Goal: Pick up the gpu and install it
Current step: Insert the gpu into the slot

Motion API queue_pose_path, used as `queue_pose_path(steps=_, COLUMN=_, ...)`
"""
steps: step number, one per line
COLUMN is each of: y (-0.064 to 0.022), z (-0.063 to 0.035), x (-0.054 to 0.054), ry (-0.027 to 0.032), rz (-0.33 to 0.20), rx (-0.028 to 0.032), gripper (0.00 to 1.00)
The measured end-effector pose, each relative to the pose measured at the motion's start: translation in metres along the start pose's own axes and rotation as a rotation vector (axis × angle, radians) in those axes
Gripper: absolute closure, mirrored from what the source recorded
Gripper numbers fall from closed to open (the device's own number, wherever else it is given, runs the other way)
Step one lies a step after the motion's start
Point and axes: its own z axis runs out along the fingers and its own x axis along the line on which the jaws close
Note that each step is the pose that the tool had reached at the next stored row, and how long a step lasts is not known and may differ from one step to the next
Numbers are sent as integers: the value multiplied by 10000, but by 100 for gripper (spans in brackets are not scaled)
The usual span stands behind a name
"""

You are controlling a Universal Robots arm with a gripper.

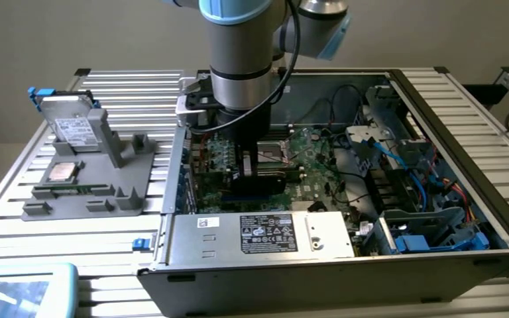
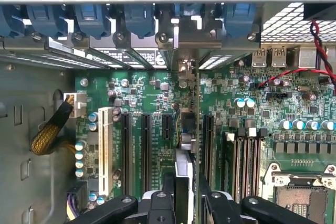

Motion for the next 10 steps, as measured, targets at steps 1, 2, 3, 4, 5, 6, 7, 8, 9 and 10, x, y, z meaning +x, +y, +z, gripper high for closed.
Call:
queue_pose_path(steps=1, y=0, z=2, x=0, ry=0, rz=0, rx=0, gripper=73)
queue_pose_path(steps=2, y=1, z=3, x=0, ry=1, rz=1, rx=-1, gripper=73)
queue_pose_path(steps=3, y=1, z=3, x=0, ry=2, rz=0, rx=-1, gripper=73)
queue_pose_path(steps=4, y=1, z=4, x=0, ry=2, rz=0, rx=-1, gripper=73)
queue_pose_path(steps=5, y=1, z=4, x=0, ry=2, rz=0, rx=-1, gripper=73)
queue_pose_path(steps=6, y=2, z=5, x=0, ry=1, rz=0, rx=-1, gripper=73)
queue_pose_path(steps=7, y=5, z=8, x=0, ry=-1, rz=2, rx=2, gripper=73)
queue_pose_path(steps=8, y=6, z=9, x=0, ry=0, rz=1, rx=1, gripper=73)
queue_pose_path(steps=9, y=6, z=9, x=0, ry=1, rz=1, rx=1, gripper=73)
queue_pose_path(steps=10, y=6, z=9, x=0, ry=1, rz=1, rx=1, gripper=73)
